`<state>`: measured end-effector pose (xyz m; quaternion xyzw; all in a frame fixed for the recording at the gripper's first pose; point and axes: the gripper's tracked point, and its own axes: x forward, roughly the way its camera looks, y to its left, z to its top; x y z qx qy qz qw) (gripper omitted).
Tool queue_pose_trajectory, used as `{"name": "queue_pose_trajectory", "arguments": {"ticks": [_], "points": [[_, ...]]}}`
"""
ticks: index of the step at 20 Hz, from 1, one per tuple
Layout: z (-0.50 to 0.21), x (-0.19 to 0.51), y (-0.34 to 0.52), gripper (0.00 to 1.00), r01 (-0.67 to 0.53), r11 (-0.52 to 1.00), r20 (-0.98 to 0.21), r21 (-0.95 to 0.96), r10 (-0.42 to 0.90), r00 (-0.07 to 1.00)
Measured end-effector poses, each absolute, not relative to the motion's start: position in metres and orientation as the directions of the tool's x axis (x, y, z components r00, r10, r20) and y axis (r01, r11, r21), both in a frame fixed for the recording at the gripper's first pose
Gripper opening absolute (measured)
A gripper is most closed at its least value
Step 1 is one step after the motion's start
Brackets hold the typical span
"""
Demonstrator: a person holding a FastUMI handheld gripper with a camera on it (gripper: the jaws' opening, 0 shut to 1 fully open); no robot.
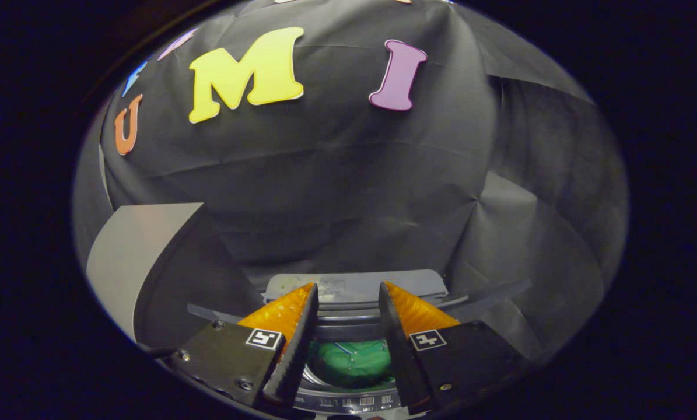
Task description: Put the clothes into the washing machine and then close the washing machine lid.
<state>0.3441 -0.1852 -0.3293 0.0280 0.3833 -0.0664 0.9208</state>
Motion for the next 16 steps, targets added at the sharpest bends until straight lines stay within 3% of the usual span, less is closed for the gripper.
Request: {"name": "queue_pose_trajectory", "arguments": {"ticks": [5, 7, 16], "points": [[-0.352, 0.312, -0.188, 0.67, 0.155, 0.988, -0.771, 0.011, -0.091, 0.630], [-0.362, 0.295, -0.191, 0.82, 0.166, 0.986, -0.795, 0.027, -0.080, 0.602], [-0.424, 0.243, -0.206, 0.81, 0.257, 0.964, -0.870, 0.061, -0.075, 0.488]]}}
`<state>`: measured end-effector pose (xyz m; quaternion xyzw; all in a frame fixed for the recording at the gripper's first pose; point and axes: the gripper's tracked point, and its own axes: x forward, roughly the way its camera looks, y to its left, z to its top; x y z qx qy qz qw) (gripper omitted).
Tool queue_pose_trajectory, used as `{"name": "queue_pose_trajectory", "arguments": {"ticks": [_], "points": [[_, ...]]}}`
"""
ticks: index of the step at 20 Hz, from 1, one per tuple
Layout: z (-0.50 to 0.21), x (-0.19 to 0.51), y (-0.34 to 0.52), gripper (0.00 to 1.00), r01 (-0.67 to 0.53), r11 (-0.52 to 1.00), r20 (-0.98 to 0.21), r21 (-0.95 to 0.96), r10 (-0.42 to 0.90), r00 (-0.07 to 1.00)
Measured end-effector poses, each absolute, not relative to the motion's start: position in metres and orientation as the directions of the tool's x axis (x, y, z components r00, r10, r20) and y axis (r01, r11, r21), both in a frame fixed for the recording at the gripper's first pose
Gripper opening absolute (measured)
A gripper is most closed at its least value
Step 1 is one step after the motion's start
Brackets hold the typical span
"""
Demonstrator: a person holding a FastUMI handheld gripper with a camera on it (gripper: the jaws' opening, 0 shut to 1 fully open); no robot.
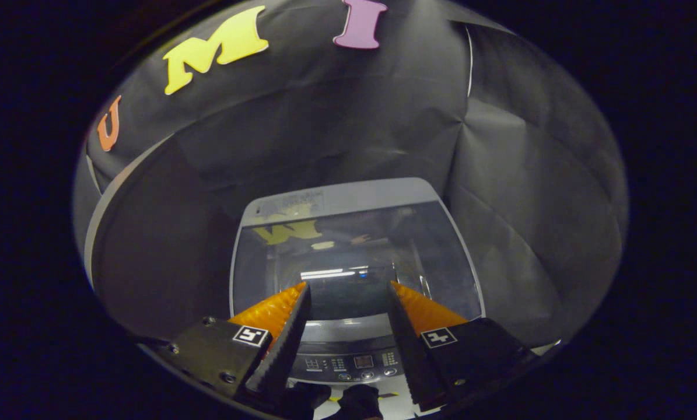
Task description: Put the clothes into the washing machine and then close the washing machine lid.
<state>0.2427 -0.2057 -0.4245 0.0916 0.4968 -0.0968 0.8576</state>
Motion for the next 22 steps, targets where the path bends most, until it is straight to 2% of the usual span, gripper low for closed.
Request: {"name": "queue_pose_trajectory", "arguments": {"ticks": [4, 13, 22], "points": [[-0.427, 0.232, -0.208, 0.81, 0.255, 0.966, -0.878, 0.049, -0.080, 0.471], [-0.412, 0.226, -0.214, 0.81, 0.172, 0.983, -0.855, 0.057, -0.041, 0.517], [-0.338, 0.245, -0.206, 0.81, 0.097, 0.995, -0.692, 0.033, -0.047, 0.720]]}}
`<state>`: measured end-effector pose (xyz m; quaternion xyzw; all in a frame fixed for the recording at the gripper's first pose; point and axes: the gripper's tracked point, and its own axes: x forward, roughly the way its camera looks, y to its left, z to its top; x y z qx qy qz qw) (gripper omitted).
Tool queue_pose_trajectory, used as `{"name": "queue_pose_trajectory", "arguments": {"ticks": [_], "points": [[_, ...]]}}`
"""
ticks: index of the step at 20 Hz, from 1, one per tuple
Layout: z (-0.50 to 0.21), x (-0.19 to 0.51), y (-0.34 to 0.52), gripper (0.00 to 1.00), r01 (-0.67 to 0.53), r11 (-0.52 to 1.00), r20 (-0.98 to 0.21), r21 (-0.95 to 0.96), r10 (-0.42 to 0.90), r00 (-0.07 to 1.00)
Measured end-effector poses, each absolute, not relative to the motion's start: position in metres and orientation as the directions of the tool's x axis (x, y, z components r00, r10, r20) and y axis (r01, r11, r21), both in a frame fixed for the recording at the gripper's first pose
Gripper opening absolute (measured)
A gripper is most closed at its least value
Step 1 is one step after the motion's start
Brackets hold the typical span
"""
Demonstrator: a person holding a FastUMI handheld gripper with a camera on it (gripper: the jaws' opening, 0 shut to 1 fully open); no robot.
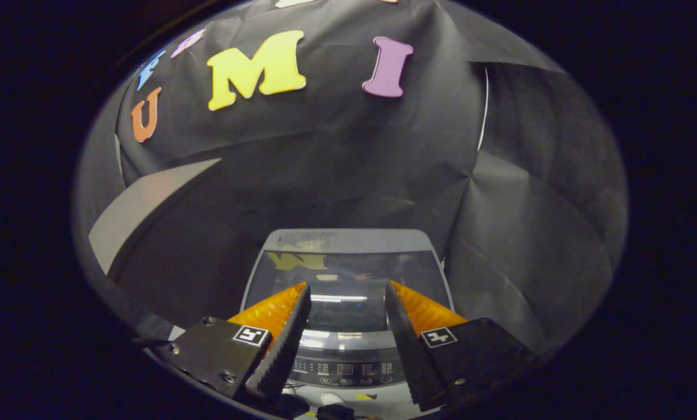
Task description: Put the clothes into the washing machine and then close the washing machine lid.
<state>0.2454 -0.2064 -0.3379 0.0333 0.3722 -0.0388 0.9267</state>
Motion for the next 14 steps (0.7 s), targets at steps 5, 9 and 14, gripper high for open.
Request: {"name": "queue_pose_trajectory", "arguments": {"ticks": [5, 9, 14], "points": [[-0.301, 0.238, -0.191, 0.81, 0.097, 0.995, -0.628, 0.036, -0.053, 0.777], [-0.288, 0.218, -0.183, 0.83, 0.148, 0.989, -0.617, -0.009, -0.122, 0.778], [-0.260, 0.177, -0.154, 0.85, 0.191, 0.982, -0.585, -0.001, -0.156, 0.796]]}}
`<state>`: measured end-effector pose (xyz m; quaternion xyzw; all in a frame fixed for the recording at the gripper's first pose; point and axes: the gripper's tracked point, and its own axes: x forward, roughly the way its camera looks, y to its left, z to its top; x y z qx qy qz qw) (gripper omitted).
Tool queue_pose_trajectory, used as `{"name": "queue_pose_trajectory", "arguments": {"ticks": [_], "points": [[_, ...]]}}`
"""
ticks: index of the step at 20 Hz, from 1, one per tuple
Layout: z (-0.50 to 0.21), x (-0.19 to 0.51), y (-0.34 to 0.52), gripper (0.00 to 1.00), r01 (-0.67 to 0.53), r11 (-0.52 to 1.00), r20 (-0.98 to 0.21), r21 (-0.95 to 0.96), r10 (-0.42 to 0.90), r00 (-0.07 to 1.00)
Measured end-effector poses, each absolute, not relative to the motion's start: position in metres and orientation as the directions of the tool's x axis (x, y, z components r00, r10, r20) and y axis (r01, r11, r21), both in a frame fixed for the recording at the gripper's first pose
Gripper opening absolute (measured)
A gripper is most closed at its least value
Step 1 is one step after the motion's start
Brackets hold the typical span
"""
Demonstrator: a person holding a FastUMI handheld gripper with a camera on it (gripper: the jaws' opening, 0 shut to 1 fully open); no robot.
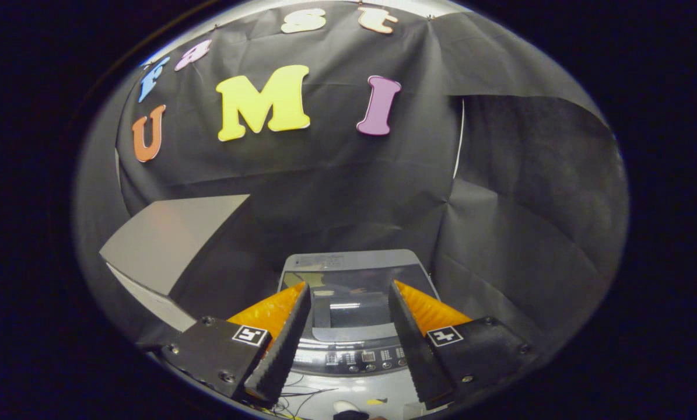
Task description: Put the clothes into the washing machine and then close the washing machine lid.
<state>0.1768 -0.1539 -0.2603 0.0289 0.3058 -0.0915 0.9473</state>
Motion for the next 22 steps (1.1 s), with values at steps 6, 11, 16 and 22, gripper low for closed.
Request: {"name": "queue_pose_trajectory", "arguments": {"ticks": [6, 11, 16, 22], "points": [[-0.222, 0.119, -0.128, 0.85, 0.226, 0.974, -0.523, -0.008, -0.197, 0.829], [-0.177, 0.074, -0.122, 0.85, 0.245, 0.970, -0.449, 0.009, -0.215, 0.867], [-0.150, 0.033, -0.115, 0.88, 0.228, 0.973, -0.421, -0.025, -0.217, 0.880], [-0.098, -0.002, -0.101, 0.89, 0.149, 0.986, -0.273, -0.074, -0.163, 0.948]]}}
